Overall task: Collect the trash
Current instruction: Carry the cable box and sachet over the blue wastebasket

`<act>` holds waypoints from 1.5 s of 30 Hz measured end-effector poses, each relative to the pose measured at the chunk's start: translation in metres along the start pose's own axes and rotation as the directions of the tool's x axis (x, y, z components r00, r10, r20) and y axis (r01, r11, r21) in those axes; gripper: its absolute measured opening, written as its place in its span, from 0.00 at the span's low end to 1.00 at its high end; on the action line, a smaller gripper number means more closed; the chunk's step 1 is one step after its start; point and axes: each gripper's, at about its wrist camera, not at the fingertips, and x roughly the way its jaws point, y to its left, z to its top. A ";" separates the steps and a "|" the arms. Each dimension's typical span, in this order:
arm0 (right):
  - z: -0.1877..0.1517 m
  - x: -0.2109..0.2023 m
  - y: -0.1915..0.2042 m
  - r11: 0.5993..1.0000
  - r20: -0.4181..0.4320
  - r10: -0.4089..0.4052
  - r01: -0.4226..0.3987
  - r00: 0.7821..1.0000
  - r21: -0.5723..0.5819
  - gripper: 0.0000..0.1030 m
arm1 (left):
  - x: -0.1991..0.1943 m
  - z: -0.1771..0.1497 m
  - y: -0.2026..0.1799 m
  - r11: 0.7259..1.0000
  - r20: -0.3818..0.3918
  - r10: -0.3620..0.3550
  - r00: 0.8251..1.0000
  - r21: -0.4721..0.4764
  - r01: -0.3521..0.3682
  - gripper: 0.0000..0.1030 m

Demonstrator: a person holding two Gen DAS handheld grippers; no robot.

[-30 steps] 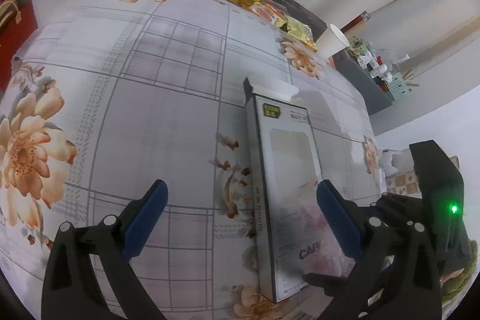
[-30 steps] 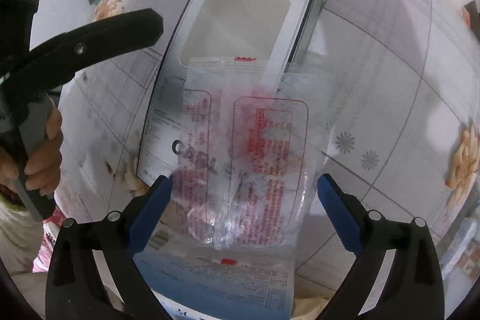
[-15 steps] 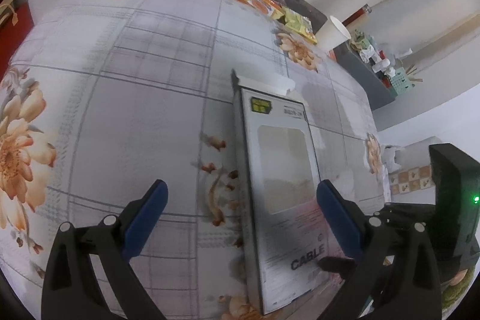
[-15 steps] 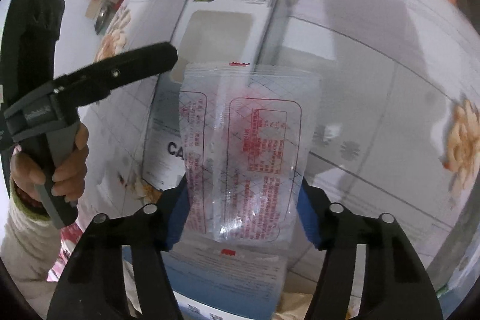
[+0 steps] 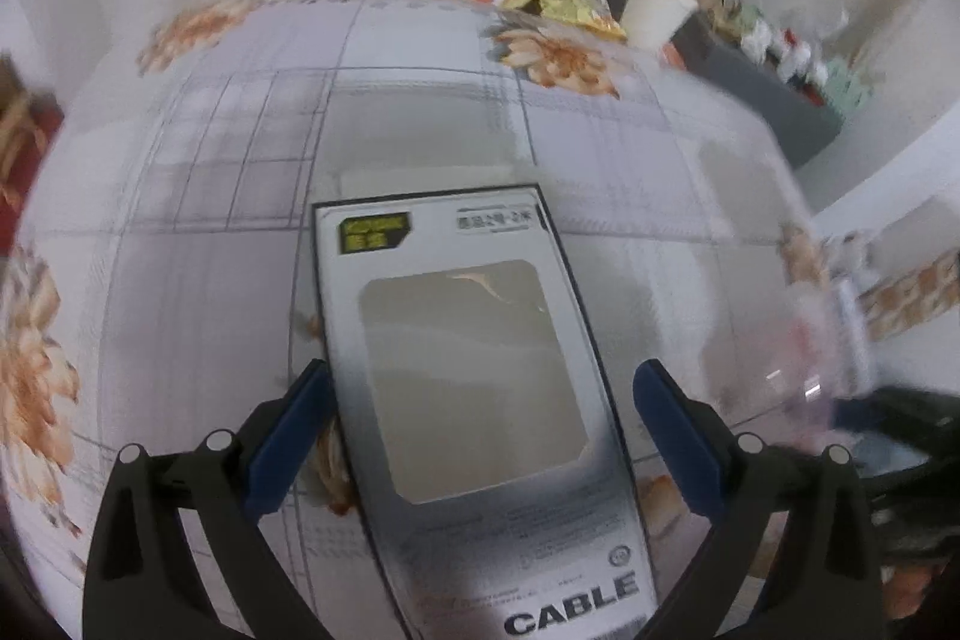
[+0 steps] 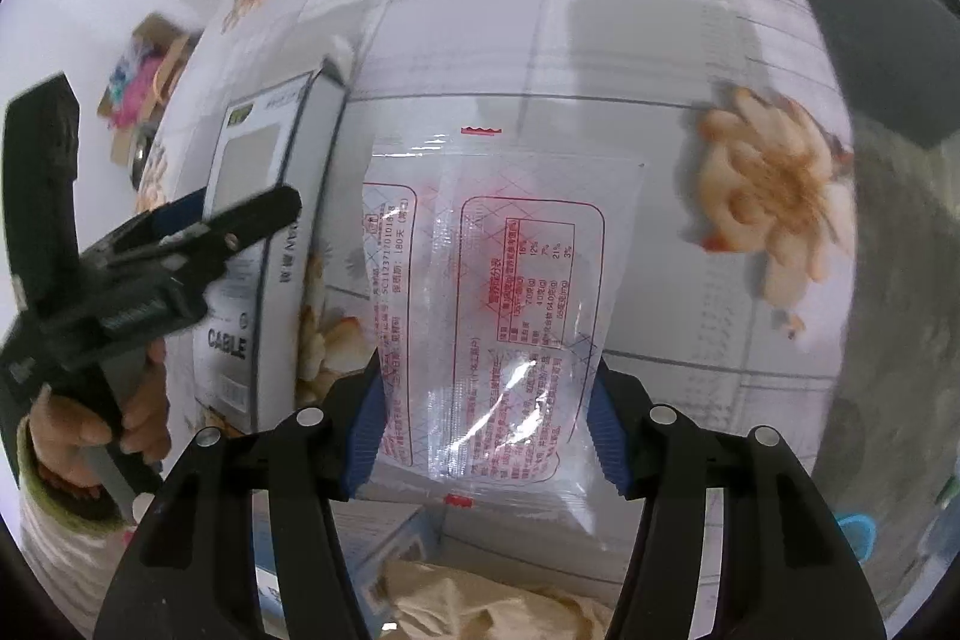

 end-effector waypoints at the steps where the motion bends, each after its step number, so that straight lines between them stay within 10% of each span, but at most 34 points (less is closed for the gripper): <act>1: -0.002 -0.002 -0.003 1.000 0.010 0.005 -0.005 1.000 0.010 0.53 | 0.002 -0.001 -0.005 0.999 0.001 0.033 0.999 0.038 -0.033 0.95; 9: -0.022 -0.033 -0.034 0.998 0.089 0.046 -0.050 0.995 0.043 0.52 | 0.003 -0.011 -0.005 0.981 0.027 0.095 0.995 0.168 -0.098 0.87; 26: -0.069 -0.132 -0.042 0.987 0.300 0.133 -0.155 0.945 0.051 0.47 | -0.078 -0.035 0.061 0.994 0.188 -0.060 0.980 0.099 0.042 0.82; 37: -0.119 -0.214 -0.010 0.970 0.483 0.214 -0.242 0.849 -0.003 0.46 | -0.215 -0.061 0.050 0.979 0.415 -0.130 0.900 0.198 0.050 0.80; 45: -0.235 -0.296 -0.040 0.970 0.657 0.151 -0.240 0.739 0.048 0.46 | -0.298 -0.093 -0.026 0.913 0.462 -0.336 0.821 0.375 0.162 0.80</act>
